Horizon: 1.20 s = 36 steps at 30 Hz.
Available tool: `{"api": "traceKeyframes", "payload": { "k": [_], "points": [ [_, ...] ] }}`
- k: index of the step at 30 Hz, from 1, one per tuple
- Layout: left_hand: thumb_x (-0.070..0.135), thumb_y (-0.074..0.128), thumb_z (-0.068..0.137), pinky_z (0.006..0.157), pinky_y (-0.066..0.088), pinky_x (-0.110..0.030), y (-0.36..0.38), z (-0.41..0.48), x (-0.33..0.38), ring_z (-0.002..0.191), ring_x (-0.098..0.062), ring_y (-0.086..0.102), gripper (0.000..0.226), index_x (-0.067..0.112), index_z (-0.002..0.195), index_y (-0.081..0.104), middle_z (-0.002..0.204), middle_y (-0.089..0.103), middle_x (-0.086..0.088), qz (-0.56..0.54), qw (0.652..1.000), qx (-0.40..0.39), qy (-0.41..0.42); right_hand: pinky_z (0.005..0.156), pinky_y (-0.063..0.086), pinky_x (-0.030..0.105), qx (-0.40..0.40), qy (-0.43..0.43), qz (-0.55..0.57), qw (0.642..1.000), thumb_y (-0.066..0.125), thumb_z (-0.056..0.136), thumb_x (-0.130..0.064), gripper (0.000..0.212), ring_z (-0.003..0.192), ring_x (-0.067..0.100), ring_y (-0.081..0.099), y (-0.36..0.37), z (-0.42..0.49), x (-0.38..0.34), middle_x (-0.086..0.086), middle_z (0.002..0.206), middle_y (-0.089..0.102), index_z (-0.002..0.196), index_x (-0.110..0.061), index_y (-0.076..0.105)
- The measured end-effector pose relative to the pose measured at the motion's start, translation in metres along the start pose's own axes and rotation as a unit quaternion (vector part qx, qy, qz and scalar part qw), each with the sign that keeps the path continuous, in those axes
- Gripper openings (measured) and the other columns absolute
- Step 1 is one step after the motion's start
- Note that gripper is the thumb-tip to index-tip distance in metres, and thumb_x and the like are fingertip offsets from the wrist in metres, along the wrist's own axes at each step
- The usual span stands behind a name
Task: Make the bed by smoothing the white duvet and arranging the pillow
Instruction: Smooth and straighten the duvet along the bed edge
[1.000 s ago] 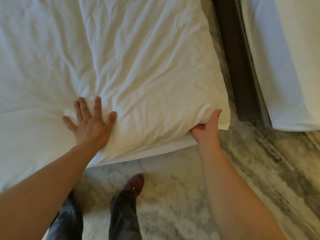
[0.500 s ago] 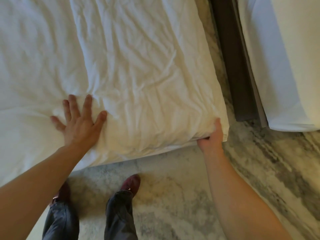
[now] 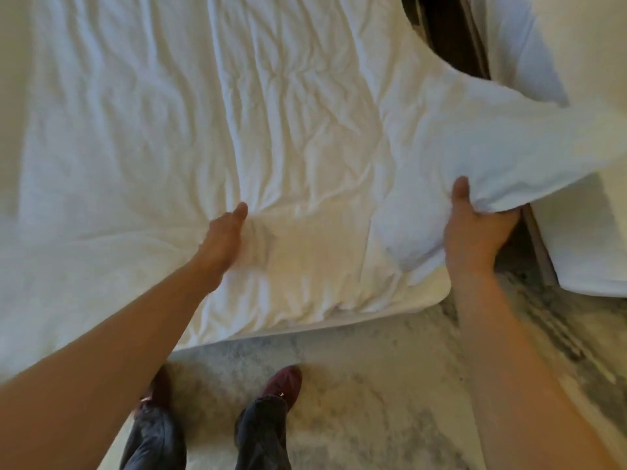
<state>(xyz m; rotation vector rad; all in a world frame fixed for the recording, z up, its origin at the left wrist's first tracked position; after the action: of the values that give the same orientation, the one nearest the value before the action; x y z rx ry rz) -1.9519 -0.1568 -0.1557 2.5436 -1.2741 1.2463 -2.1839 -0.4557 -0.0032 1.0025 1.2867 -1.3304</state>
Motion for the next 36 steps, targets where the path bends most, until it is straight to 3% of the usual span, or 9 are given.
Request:
{"api": "traceKeyframes", "payload": {
  "k": [2,4,6,9,12,16,20,31,36],
  "points": [
    [0.079,0.036,0.093,0.118,0.033,-0.053,-0.024,-0.018,0.038,0.138,-0.031,0.050,0.076,0.021,0.135,0.061,0.145,0.057,-0.009,-0.217,0.972,-0.084,-0.018,0.083,0.052,0.016,-0.175,-0.140,-0.040,0.974,0.074,0.092,-0.005,0.031,0.092,-0.006,0.068,0.059,-0.070,-0.034,-0.019,0.103,0.073,0.113,-0.026,0.065],
    [0.087,0.032,0.087,0.108,0.049,-0.041,-0.059,-0.037,0.076,0.120,-0.018,0.067,0.092,0.020,0.144,0.057,0.125,0.073,-0.002,-0.284,0.947,-0.149,0.006,0.072,0.054,0.035,-0.353,-0.345,-0.149,0.857,0.067,0.080,0.001,0.049,0.085,0.022,0.070,0.117,-0.164,-0.047,0.003,0.094,0.077,0.126,-0.016,0.069],
    [0.086,0.038,0.082,0.095,0.055,-0.022,-0.093,-0.049,0.091,0.096,0.001,0.073,0.094,0.019,0.147,0.055,0.097,0.080,0.015,-0.232,0.961,-0.147,0.034,0.059,0.048,0.036,-0.443,-0.451,-0.251,0.733,0.072,0.062,0.006,0.071,0.069,0.034,0.064,0.154,-0.241,-0.026,0.006,0.078,0.069,0.130,-0.014,0.070],
    [0.048,0.076,0.088,0.097,0.058,-0.044,-0.111,-0.045,0.052,0.103,-0.025,0.074,0.056,0.010,0.127,0.068,0.113,0.077,-0.005,-0.089,0.990,-0.108,0.000,0.065,0.041,0.036,-0.520,-0.444,-0.338,0.647,0.067,0.073,-0.001,0.066,0.073,0.030,0.063,0.178,-0.306,0.002,0.001,0.079,0.064,0.136,-0.020,0.066],
    [0.021,0.077,0.090,0.090,0.060,-0.045,-0.130,-0.033,-0.004,0.100,-0.030,0.071,0.042,0.000,0.125,0.064,0.115,0.072,-0.013,-0.064,0.997,-0.012,-0.032,0.092,0.037,0.042,-0.518,-0.364,-0.372,0.679,0.073,0.080,-0.048,0.064,0.109,0.025,0.057,0.161,-0.326,0.020,-0.002,0.114,0.062,0.140,-0.031,0.059],
    [0.021,0.081,0.089,0.086,0.062,-0.046,-0.148,-0.025,-0.025,0.097,-0.028,0.073,0.045,-0.001,0.125,0.065,0.111,0.074,-0.011,-0.175,0.984,-0.003,-0.030,0.075,0.043,0.028,-0.240,0.043,-0.140,0.960,0.075,0.070,-0.076,0.064,0.079,0.011,0.054,0.085,-0.321,0.037,-0.001,0.083,0.062,0.086,-0.015,0.064],
    [0.024,0.079,0.090,0.084,0.062,-0.040,-0.155,-0.028,-0.023,0.099,-0.024,0.072,0.047,0.003,0.129,0.064,0.111,0.073,-0.005,-0.182,0.983,0.005,0.009,0.096,0.054,0.042,-0.089,0.509,0.184,0.836,0.069,0.074,-0.078,0.080,0.109,0.025,0.069,0.089,-0.332,0.087,0.012,0.125,0.072,0.121,-0.013,0.067],
    [0.012,0.079,0.082,0.067,0.061,-0.033,-0.309,-0.079,-0.029,0.076,-0.016,0.072,0.021,0.012,0.101,0.071,0.089,0.076,-0.003,-0.193,0.961,0.140,0.140,0.115,0.046,0.045,-0.125,0.456,0.310,0.825,0.055,0.106,-0.030,0.047,0.136,0.027,0.060,0.156,-0.336,0.063,0.010,0.147,0.063,0.149,-0.013,0.055],
    [0.025,0.082,0.075,0.078,0.063,-0.047,-0.348,-0.075,-0.158,0.088,-0.030,0.074,0.028,0.019,0.100,0.071,0.099,0.077,-0.012,-0.145,0.976,0.165,-0.010,0.097,0.059,0.041,-0.120,0.499,0.152,0.844,0.072,0.093,-0.016,0.051,0.123,0.026,0.068,0.162,-0.411,0.094,0.008,0.138,0.070,0.143,-0.016,0.062]
  ]
}}
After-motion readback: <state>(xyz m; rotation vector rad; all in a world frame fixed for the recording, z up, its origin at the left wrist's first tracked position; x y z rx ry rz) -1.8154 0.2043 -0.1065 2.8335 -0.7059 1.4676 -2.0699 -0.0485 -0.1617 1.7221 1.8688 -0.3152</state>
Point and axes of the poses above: each hand's wrist, its own z-axis towards the middle knuckle, its own y-axis out of the palm, x = y × z, the point moved 7 cm from there along z, towards the middle knuckle
